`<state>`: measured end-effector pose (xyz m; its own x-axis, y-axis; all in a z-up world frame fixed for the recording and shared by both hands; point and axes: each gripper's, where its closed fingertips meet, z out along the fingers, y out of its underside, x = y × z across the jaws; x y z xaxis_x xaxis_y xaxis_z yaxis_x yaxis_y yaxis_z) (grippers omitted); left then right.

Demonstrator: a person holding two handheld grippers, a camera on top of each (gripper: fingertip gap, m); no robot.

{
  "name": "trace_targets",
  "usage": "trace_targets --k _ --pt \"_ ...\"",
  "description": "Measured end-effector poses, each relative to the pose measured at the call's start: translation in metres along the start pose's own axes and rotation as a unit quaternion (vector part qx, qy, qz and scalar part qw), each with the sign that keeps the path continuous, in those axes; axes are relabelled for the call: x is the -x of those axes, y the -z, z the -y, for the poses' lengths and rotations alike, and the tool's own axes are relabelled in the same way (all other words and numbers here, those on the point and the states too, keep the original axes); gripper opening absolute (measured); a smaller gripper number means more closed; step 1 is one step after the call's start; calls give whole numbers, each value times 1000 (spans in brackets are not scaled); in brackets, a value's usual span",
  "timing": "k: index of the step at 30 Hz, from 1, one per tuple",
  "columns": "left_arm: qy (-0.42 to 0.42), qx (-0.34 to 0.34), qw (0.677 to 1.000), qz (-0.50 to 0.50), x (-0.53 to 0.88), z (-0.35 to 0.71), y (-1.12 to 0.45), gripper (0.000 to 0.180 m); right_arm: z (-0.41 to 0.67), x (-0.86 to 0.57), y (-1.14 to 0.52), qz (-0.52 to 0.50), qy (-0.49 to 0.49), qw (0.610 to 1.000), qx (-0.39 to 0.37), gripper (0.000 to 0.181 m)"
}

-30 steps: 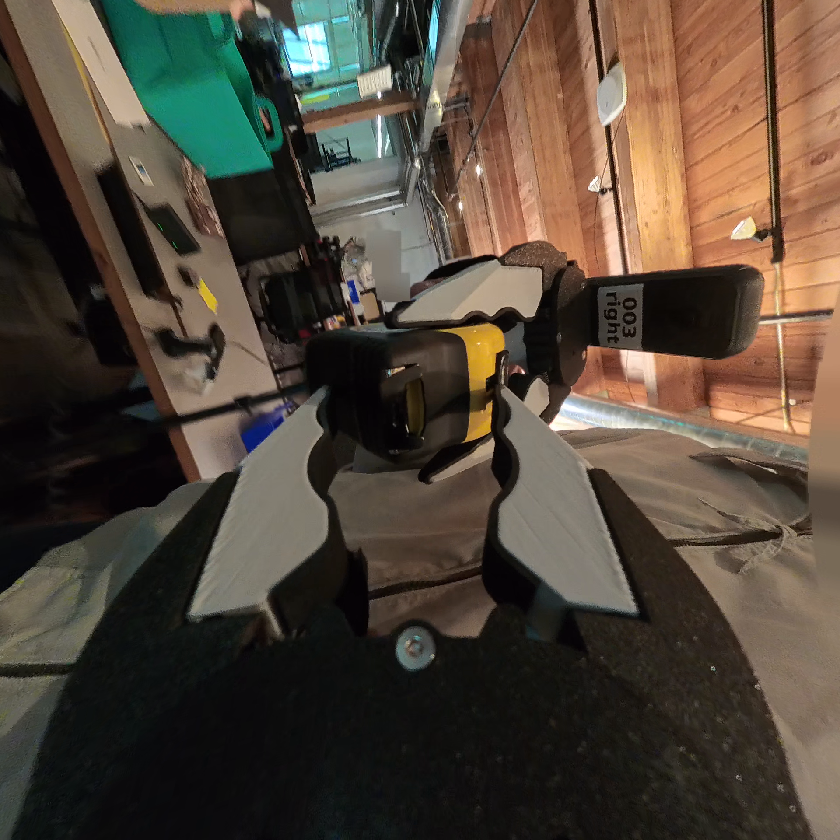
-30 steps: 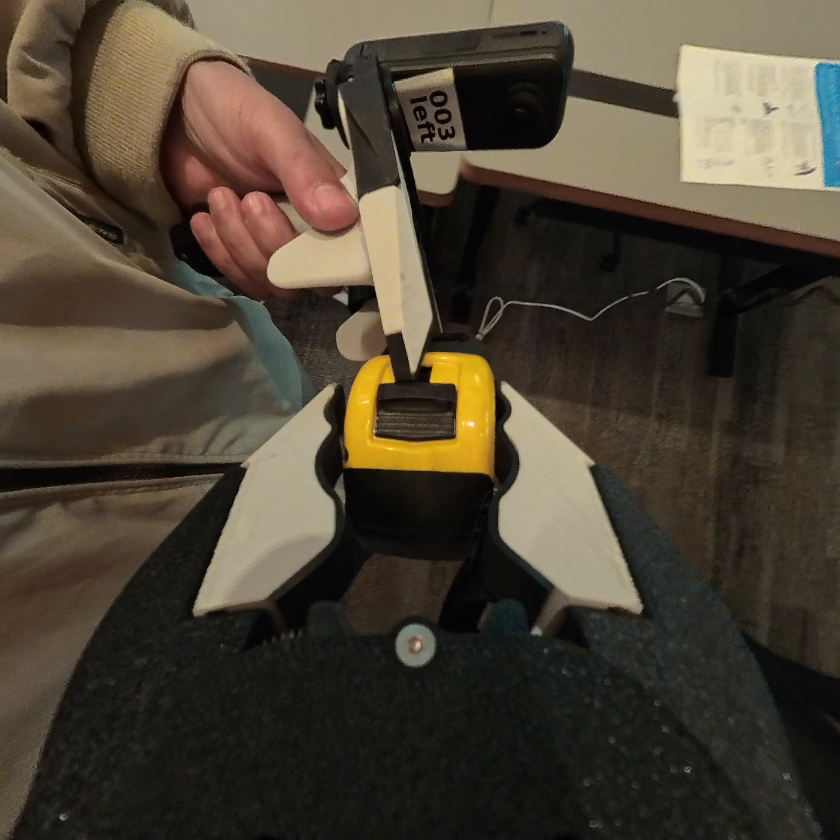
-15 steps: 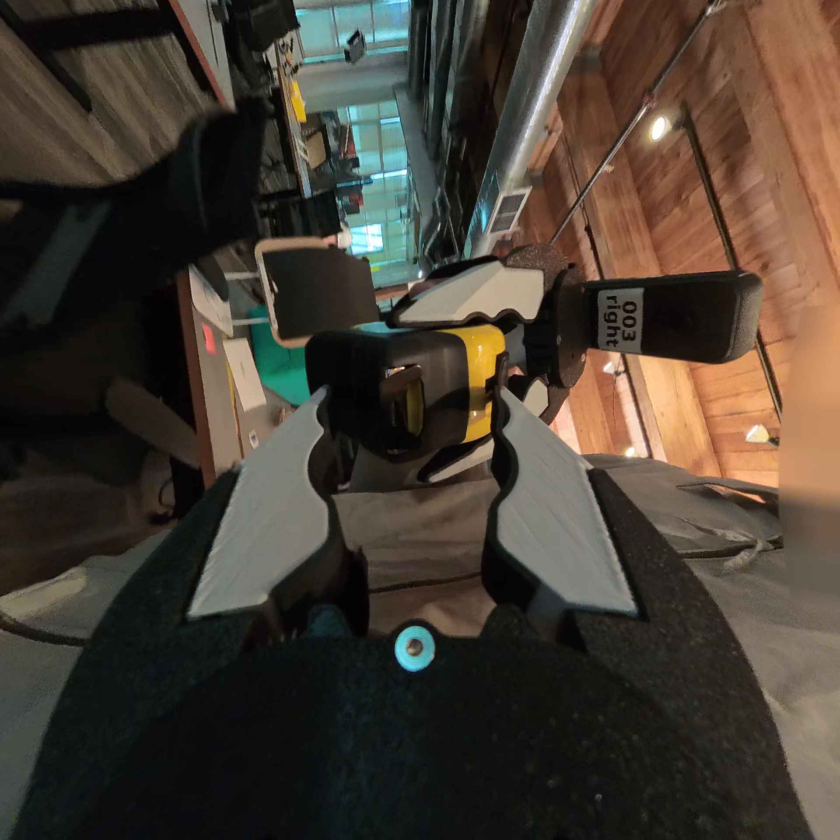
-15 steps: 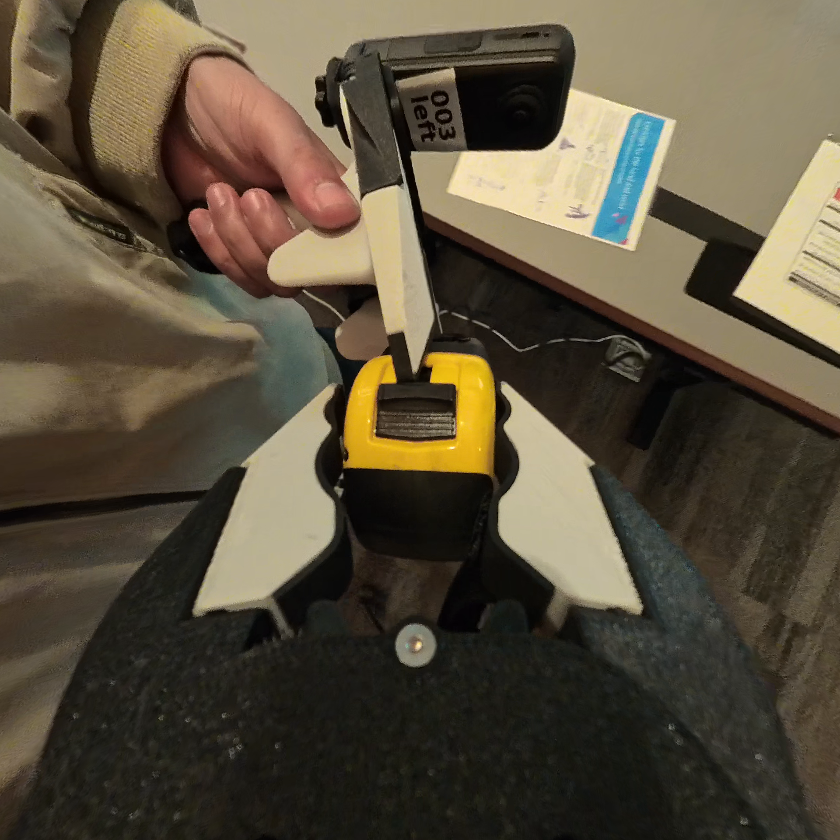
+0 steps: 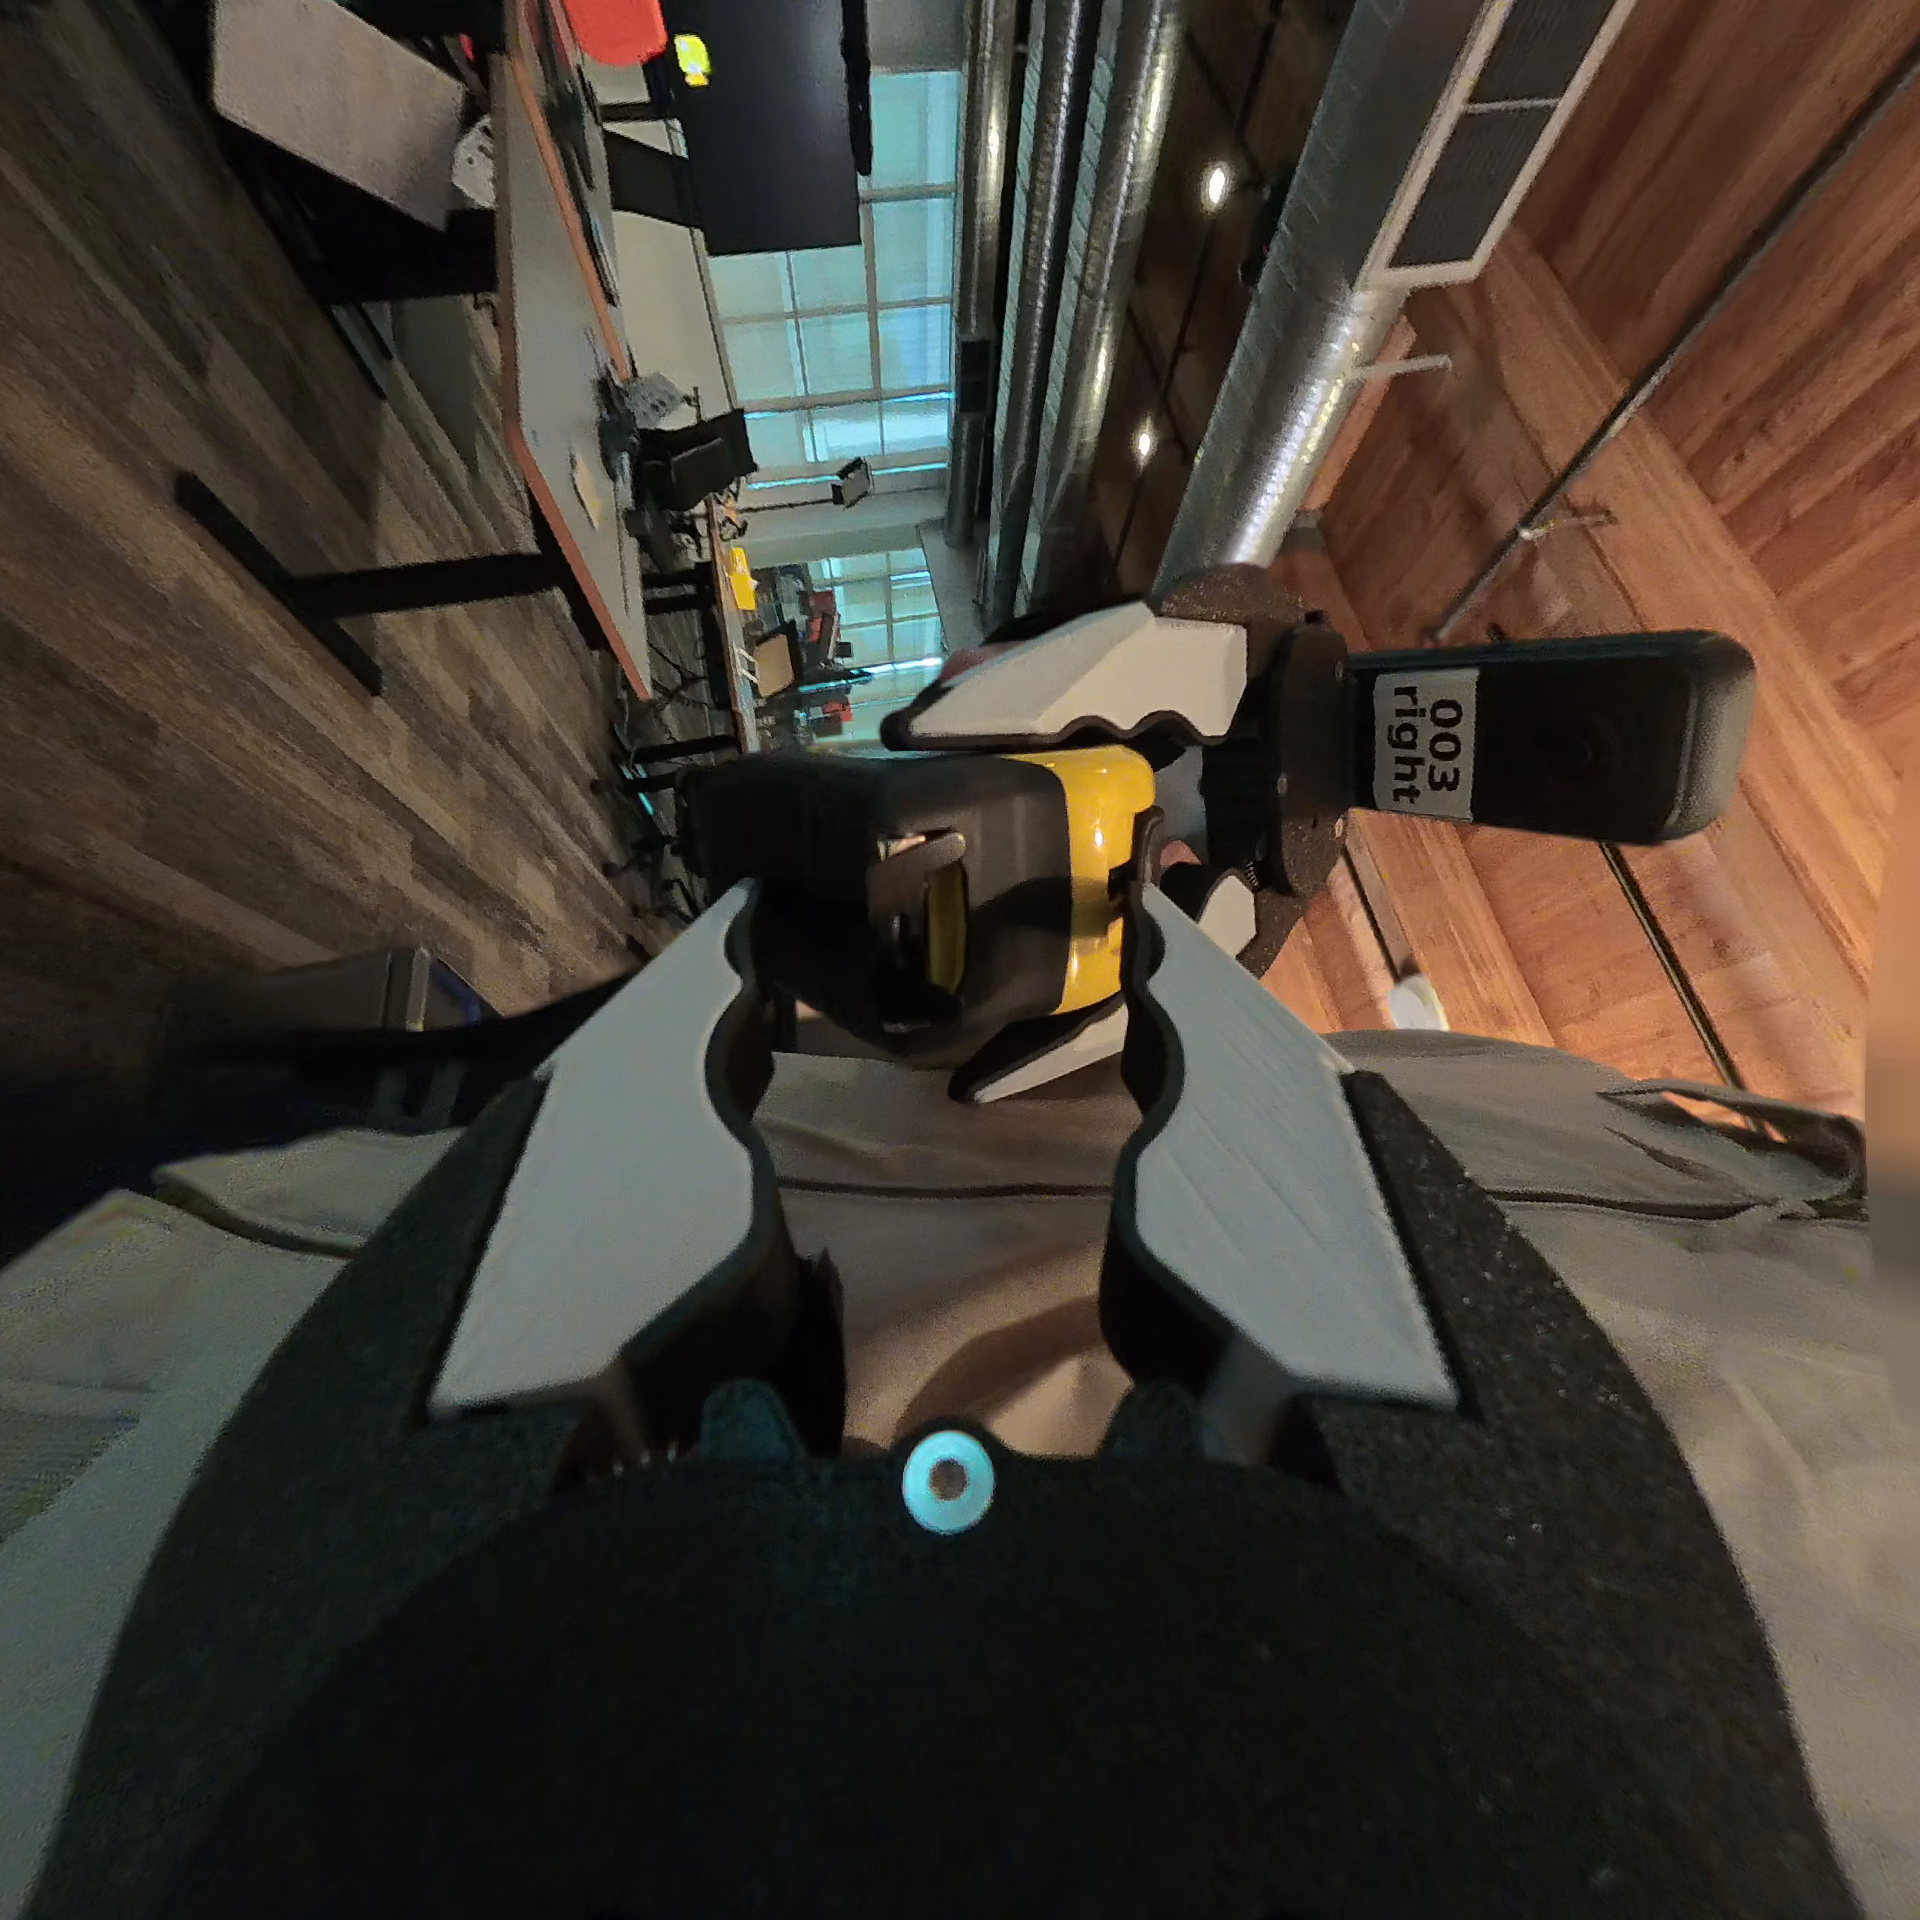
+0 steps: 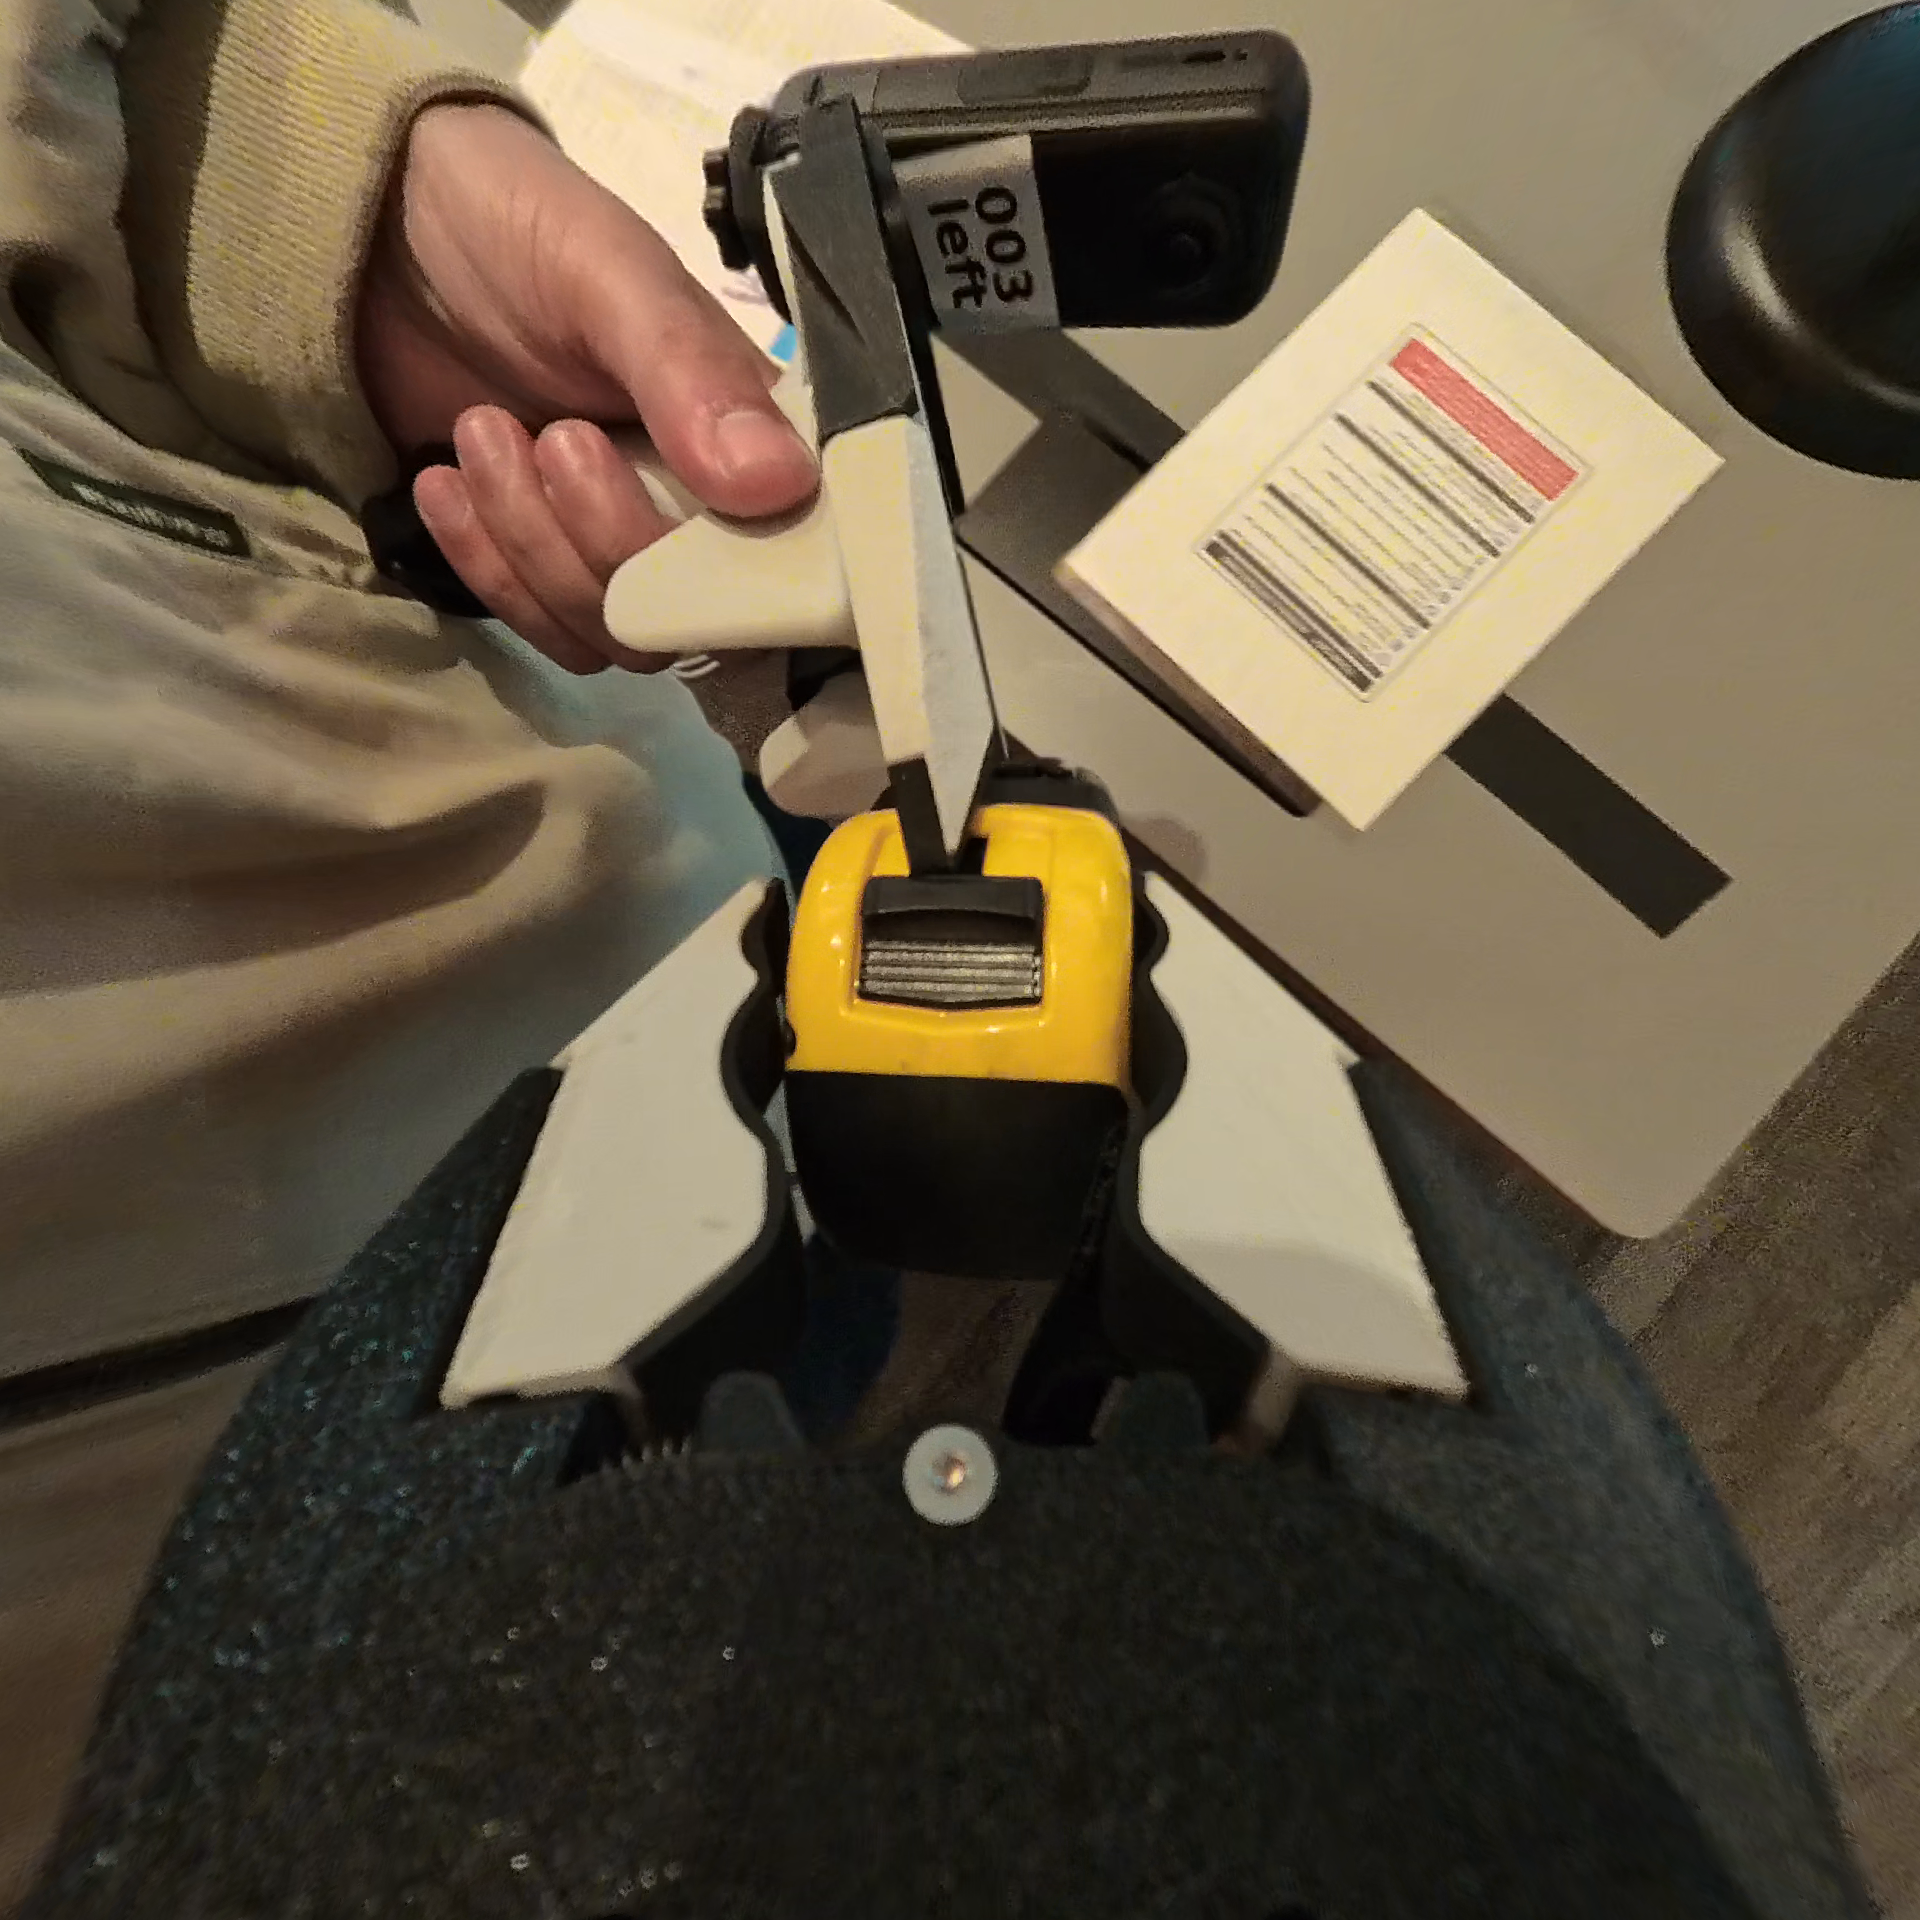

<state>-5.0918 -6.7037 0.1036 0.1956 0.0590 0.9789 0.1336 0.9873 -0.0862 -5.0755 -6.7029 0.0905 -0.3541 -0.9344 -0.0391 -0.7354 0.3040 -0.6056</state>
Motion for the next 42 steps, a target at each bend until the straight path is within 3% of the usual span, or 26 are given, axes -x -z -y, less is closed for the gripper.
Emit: trace_targets --k 6,12,24,36,42 --pt "24 -55 998 29 50 104 -68 66 -54 -120 15 68 17 998 -4 65" --pt "19 -181 983 36 92 210 -130 66 -100 -237 30 145 108 983 2 64" --pt "35 -399 914 63 131 340 -175 65 -131 -375 39 310 239 920 19 65" --pt "-17 -512 859 23 162 465 -92 65 -75 -488 -49 336 353 871 69 64" --pt "-34 -586 806 73 186 516 -12 64 -27 -526 -122 386 420 821 26 64"
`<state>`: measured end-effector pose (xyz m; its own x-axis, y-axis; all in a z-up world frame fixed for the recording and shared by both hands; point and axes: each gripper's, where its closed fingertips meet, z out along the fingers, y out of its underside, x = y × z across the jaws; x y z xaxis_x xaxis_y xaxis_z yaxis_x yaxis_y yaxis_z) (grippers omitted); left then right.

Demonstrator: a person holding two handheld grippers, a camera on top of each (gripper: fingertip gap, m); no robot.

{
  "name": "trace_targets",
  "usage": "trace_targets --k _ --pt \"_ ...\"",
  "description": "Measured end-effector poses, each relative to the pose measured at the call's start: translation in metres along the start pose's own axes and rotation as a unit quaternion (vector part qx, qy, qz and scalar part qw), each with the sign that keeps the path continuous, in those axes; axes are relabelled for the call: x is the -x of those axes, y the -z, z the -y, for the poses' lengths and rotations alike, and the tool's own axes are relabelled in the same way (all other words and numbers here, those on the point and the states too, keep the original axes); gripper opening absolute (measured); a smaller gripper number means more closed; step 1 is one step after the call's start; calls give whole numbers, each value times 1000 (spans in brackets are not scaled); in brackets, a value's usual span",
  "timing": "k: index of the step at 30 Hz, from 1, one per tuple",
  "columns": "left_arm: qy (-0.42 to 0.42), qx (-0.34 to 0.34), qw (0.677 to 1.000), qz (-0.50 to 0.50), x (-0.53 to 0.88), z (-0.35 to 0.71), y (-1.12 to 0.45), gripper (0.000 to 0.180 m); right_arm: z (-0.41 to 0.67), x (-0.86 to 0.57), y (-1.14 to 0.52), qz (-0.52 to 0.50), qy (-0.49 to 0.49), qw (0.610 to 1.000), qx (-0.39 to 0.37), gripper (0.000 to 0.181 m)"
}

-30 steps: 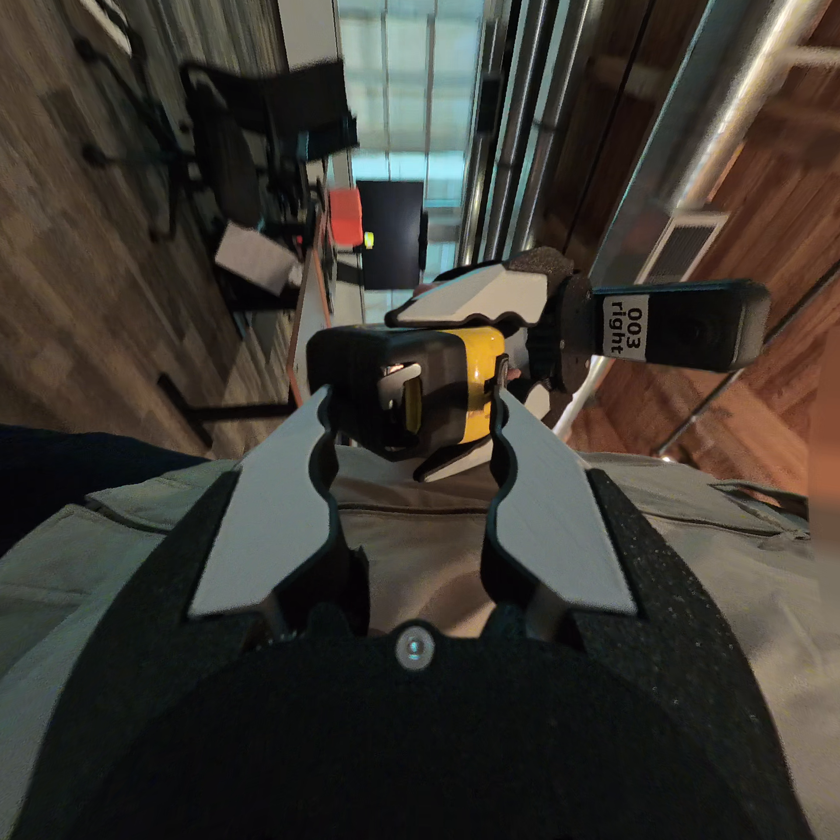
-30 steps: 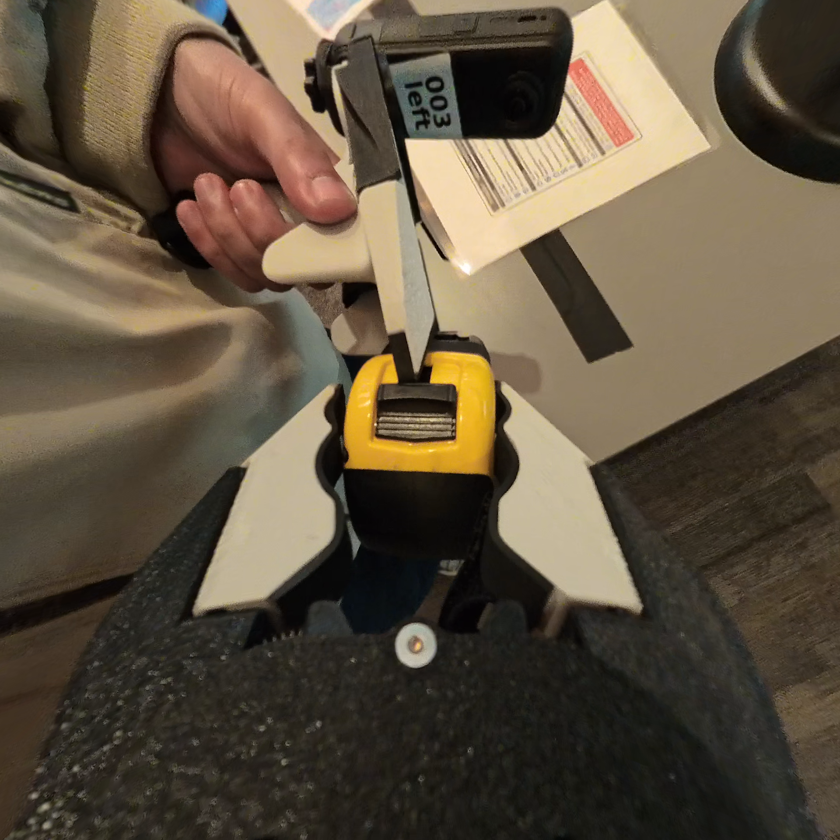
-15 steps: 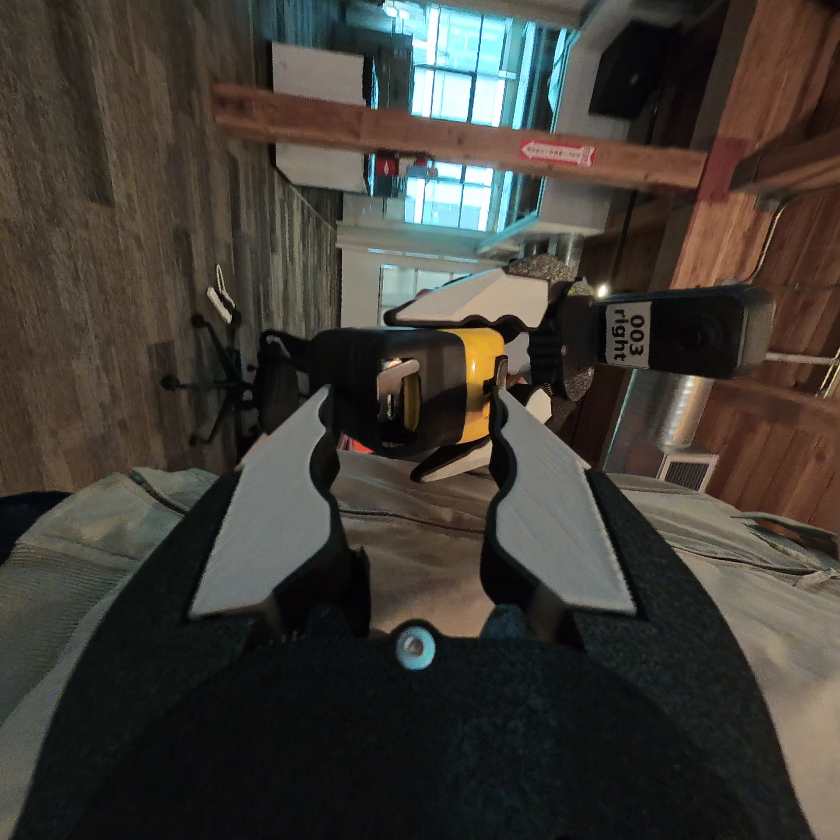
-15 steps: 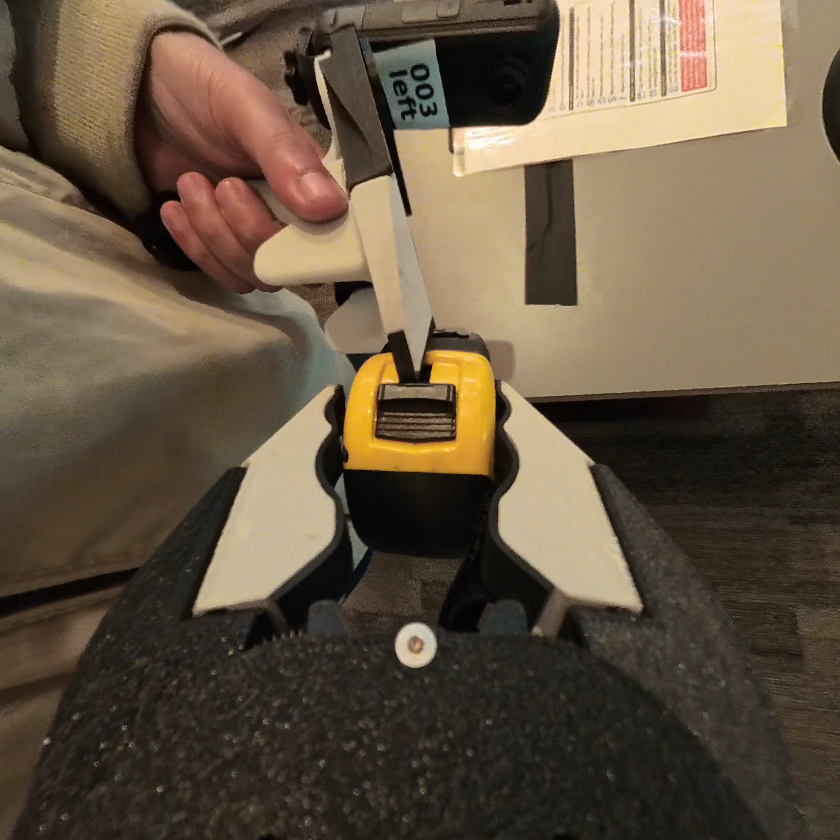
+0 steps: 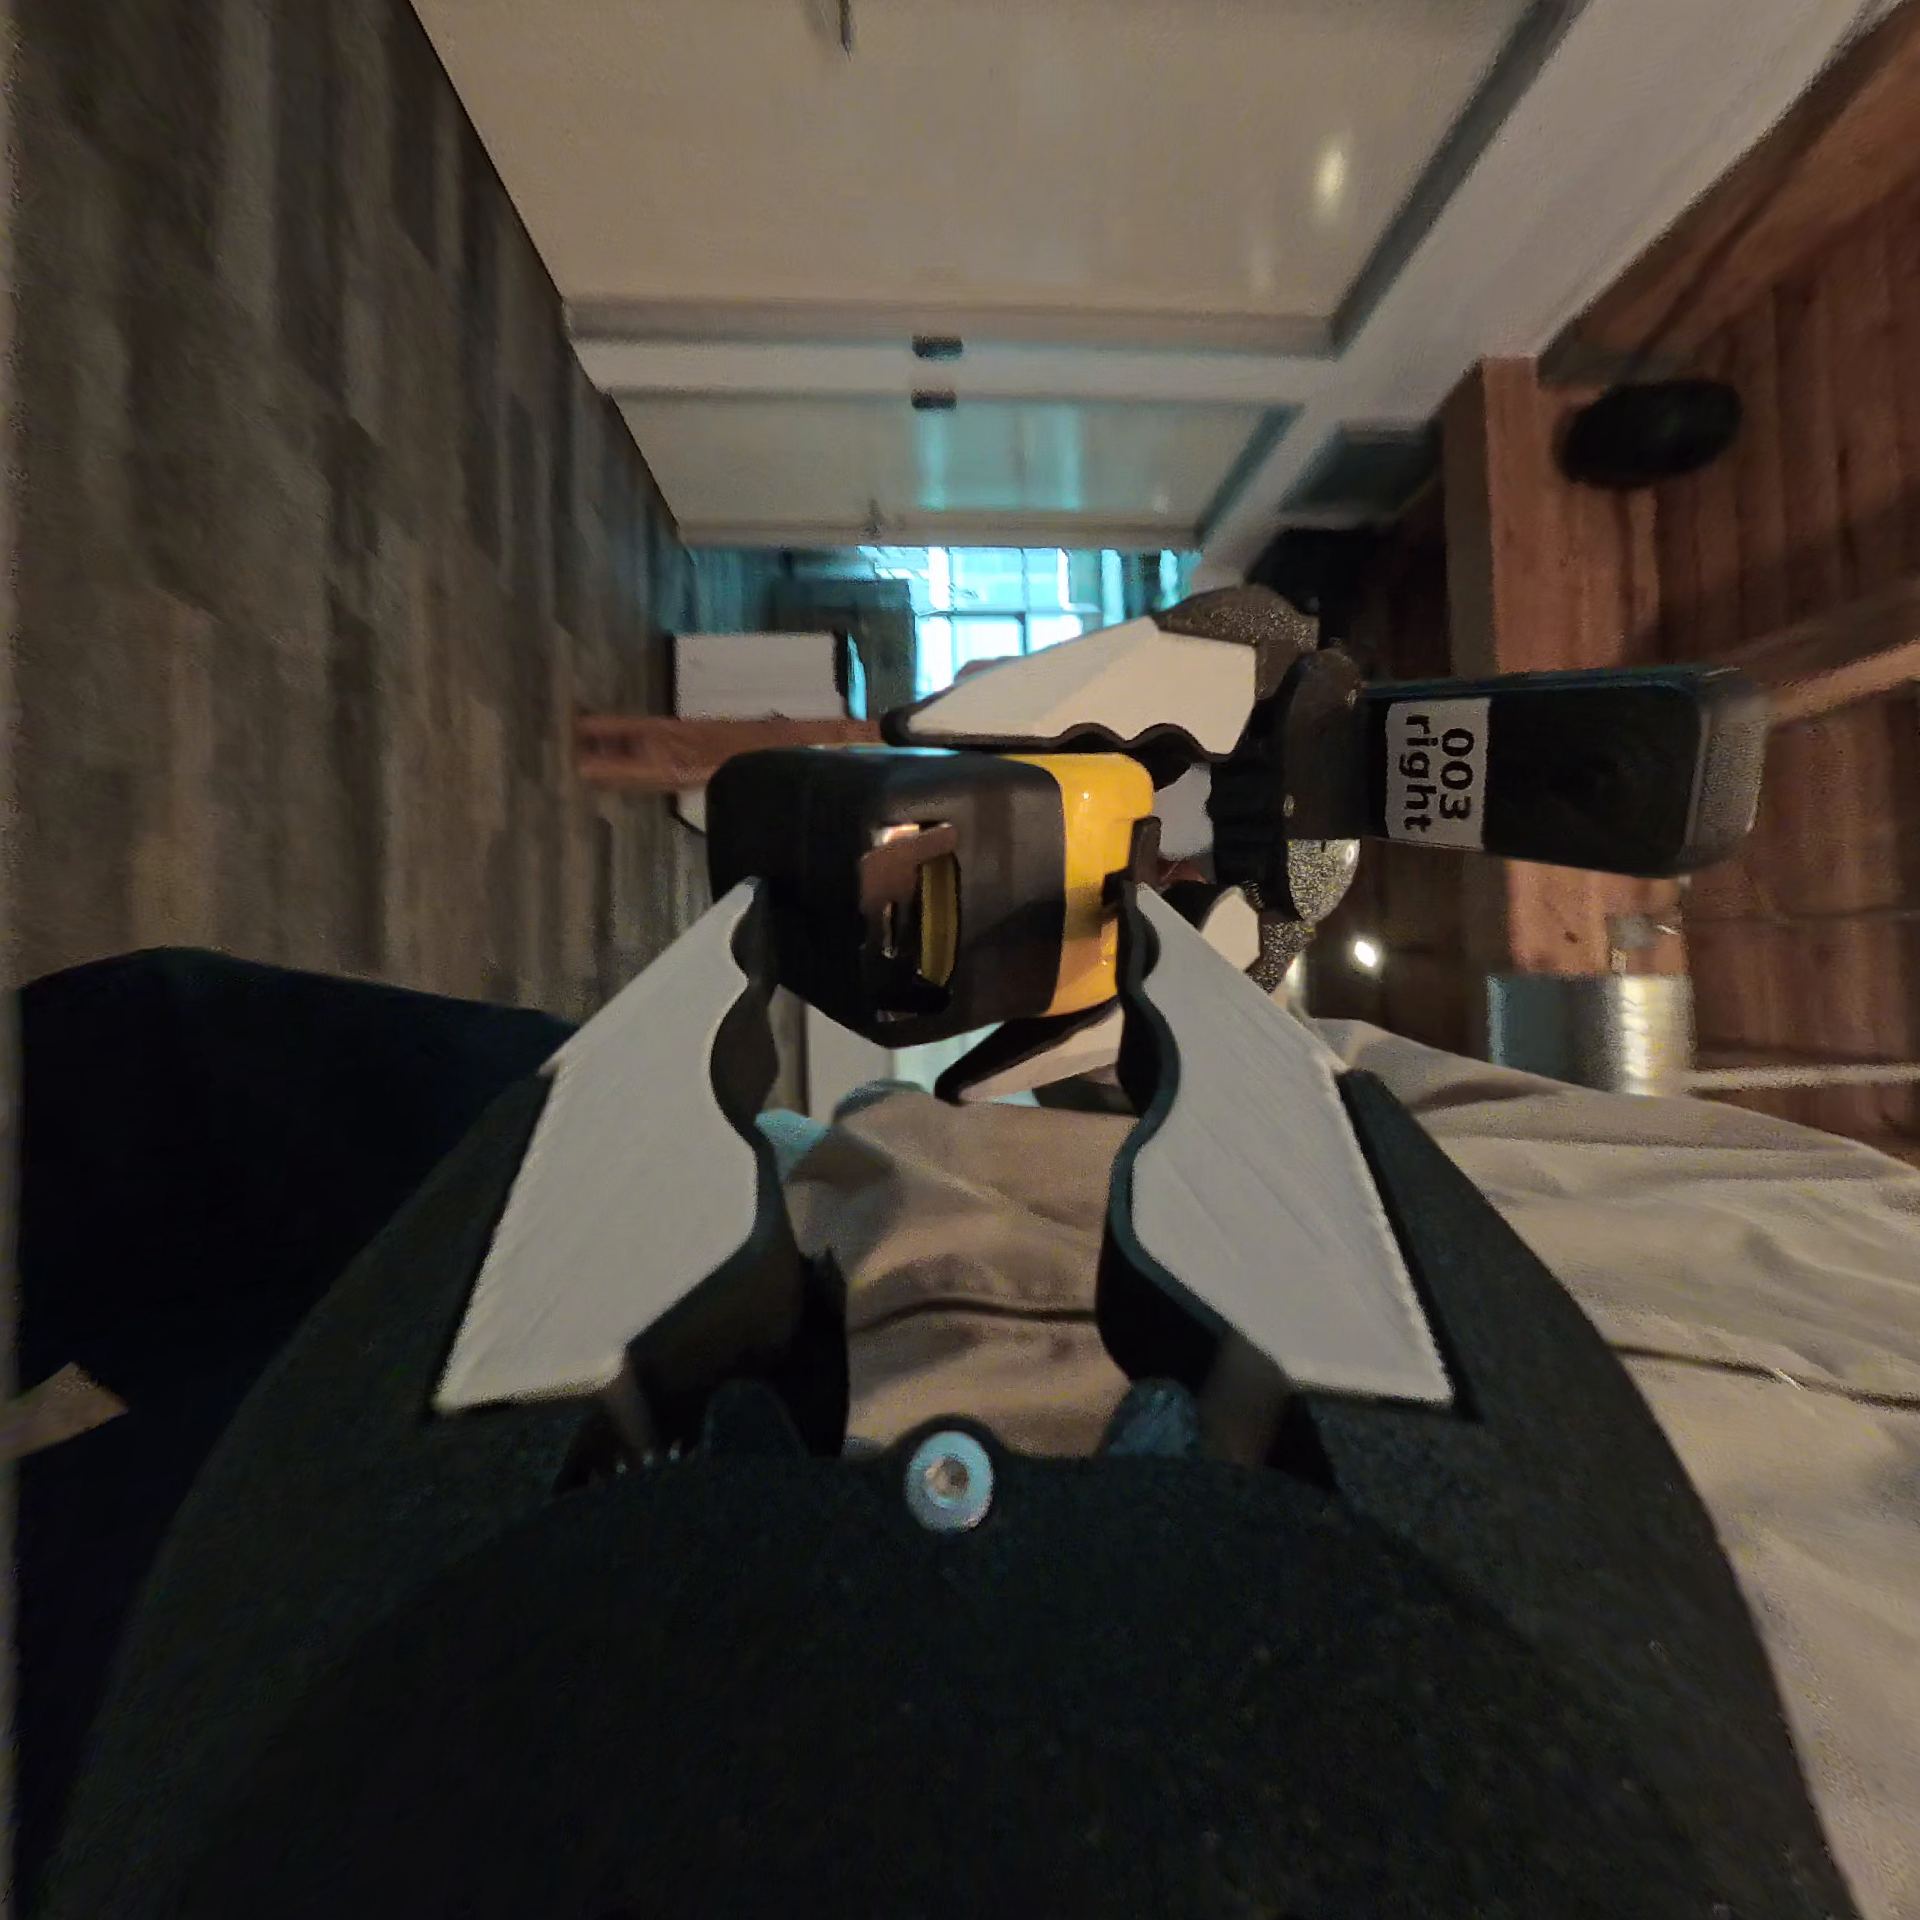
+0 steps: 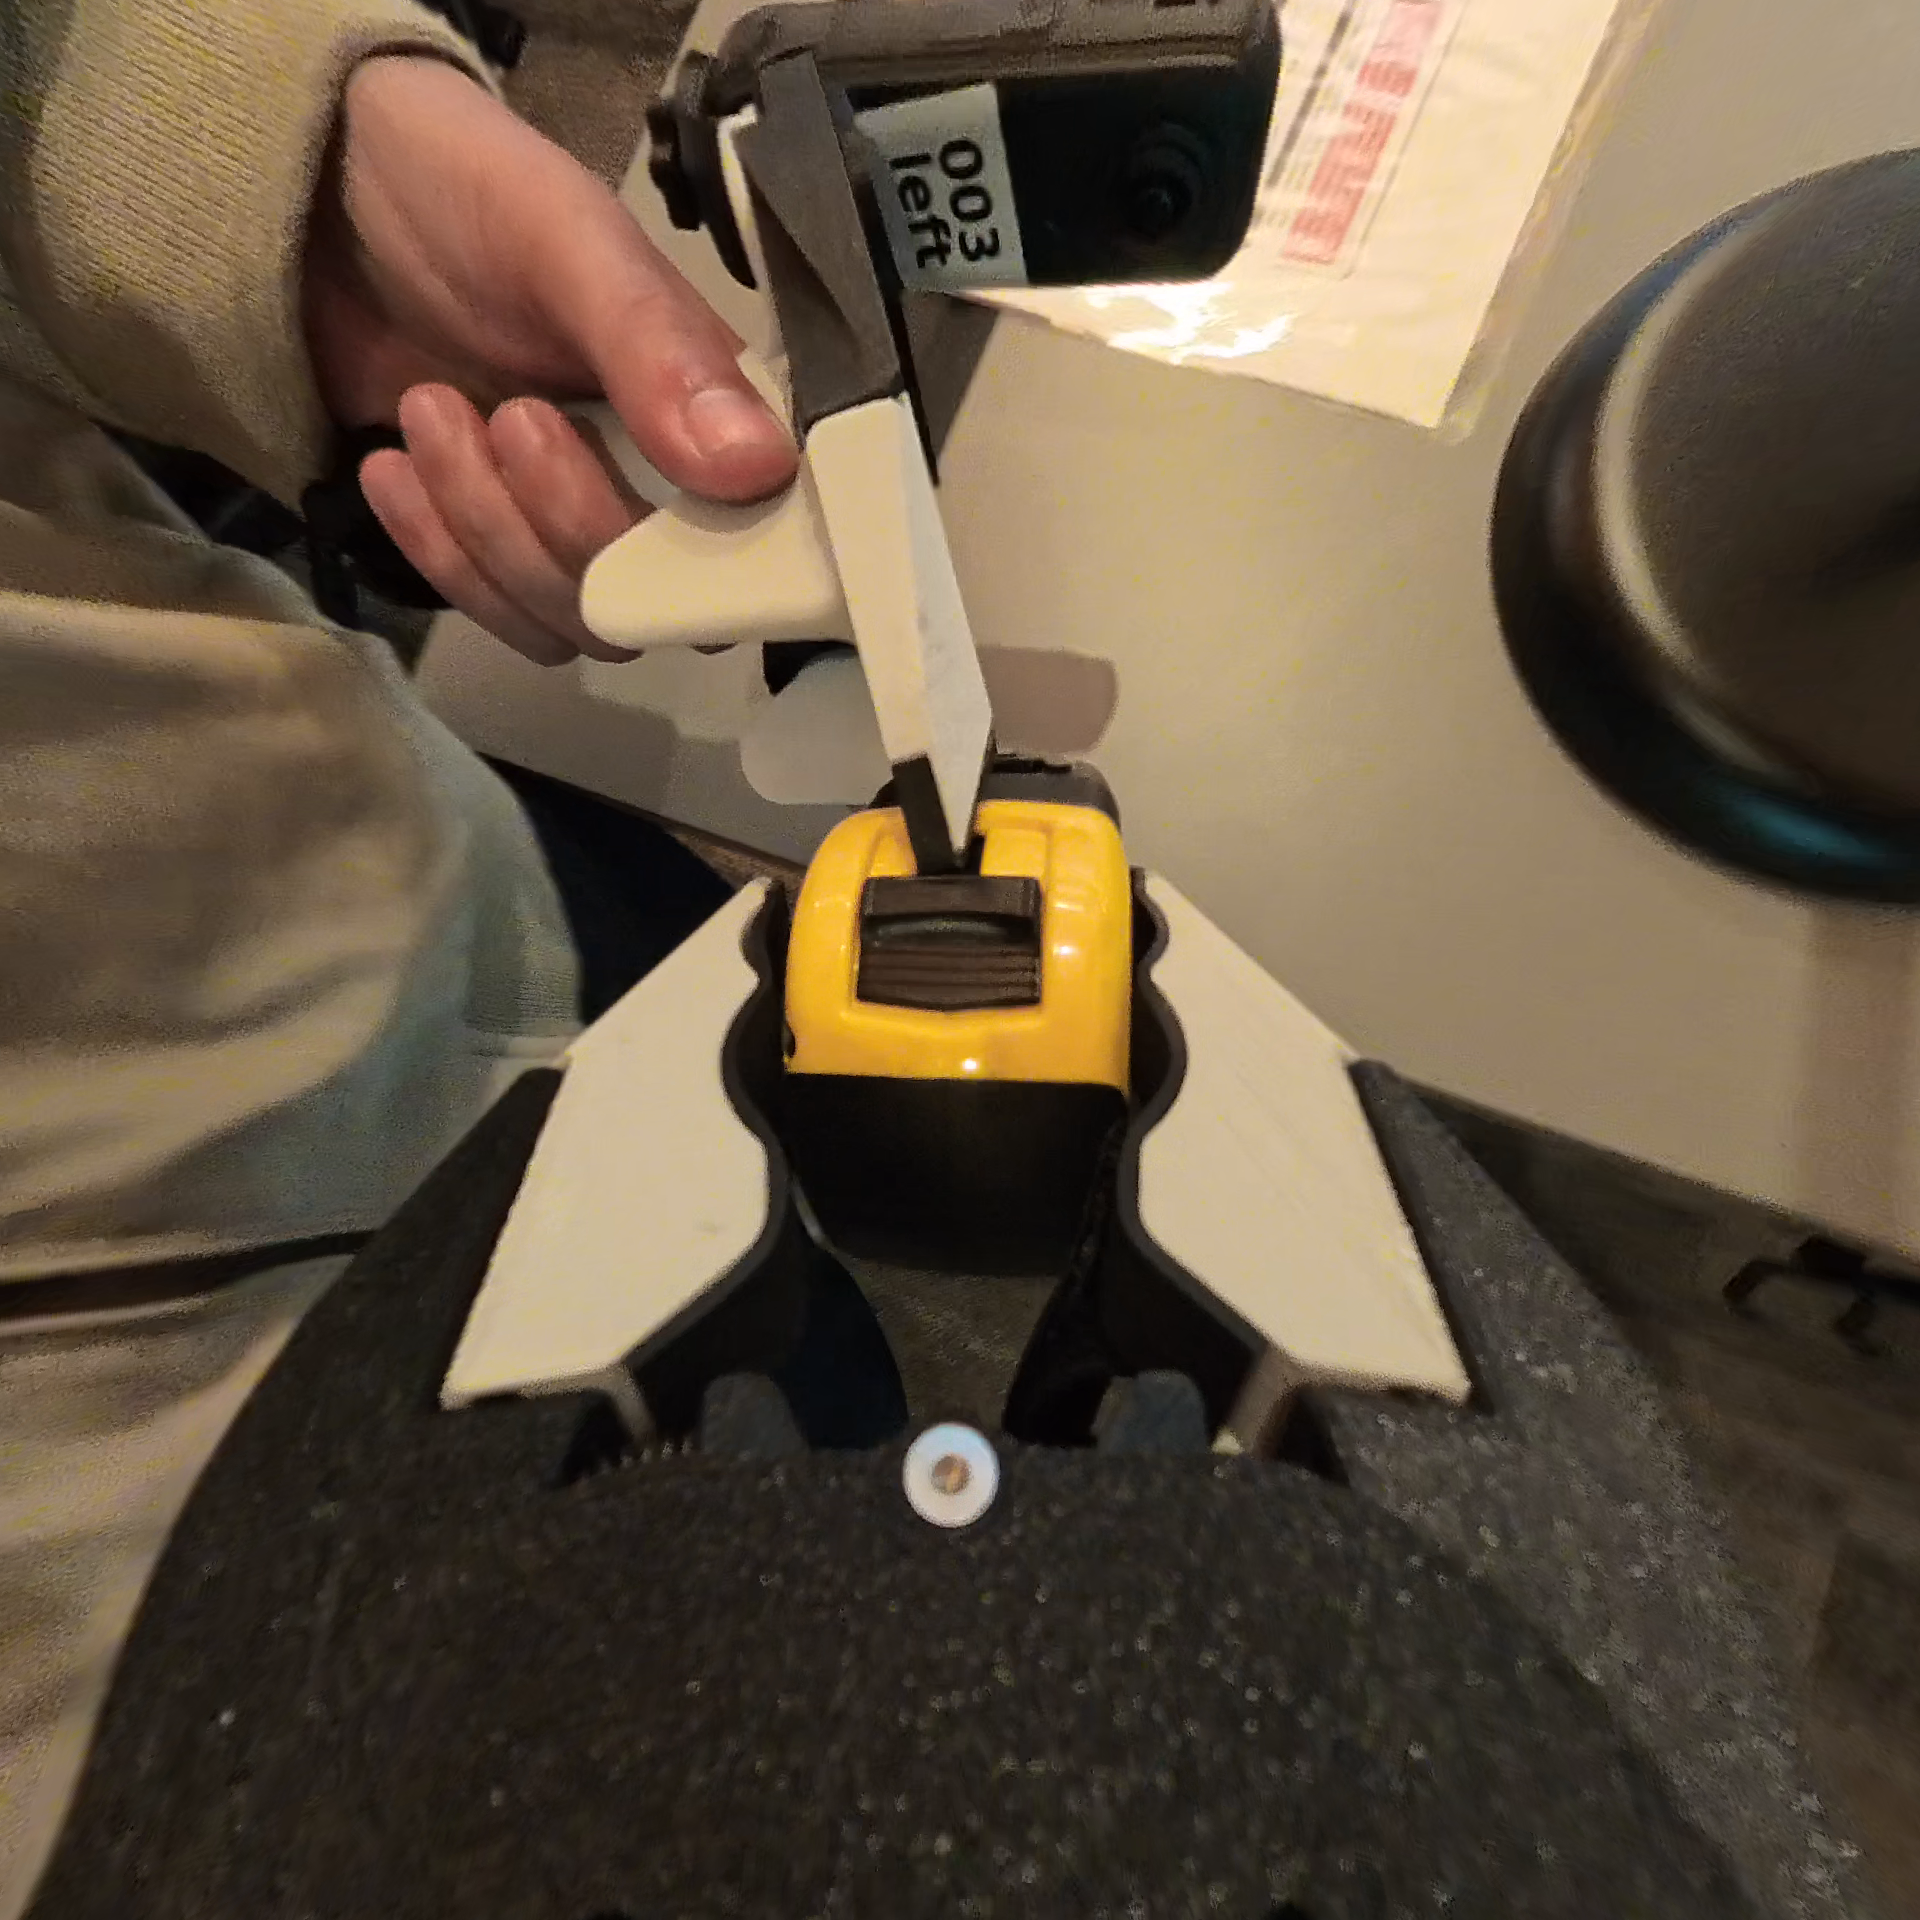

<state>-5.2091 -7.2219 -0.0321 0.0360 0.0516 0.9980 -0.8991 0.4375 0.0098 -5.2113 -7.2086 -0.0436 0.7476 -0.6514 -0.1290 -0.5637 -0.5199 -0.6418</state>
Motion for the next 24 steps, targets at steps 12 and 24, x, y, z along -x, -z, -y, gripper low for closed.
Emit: trace_targets --k 12,24 --pt "1 -165 981 99 43 140 -32 59 -19 -148 -18 99 98 990 5 64" --pt "6 -324 935 146 71 227 -72 55 -45 -244 -15 215 238 947 15 63"
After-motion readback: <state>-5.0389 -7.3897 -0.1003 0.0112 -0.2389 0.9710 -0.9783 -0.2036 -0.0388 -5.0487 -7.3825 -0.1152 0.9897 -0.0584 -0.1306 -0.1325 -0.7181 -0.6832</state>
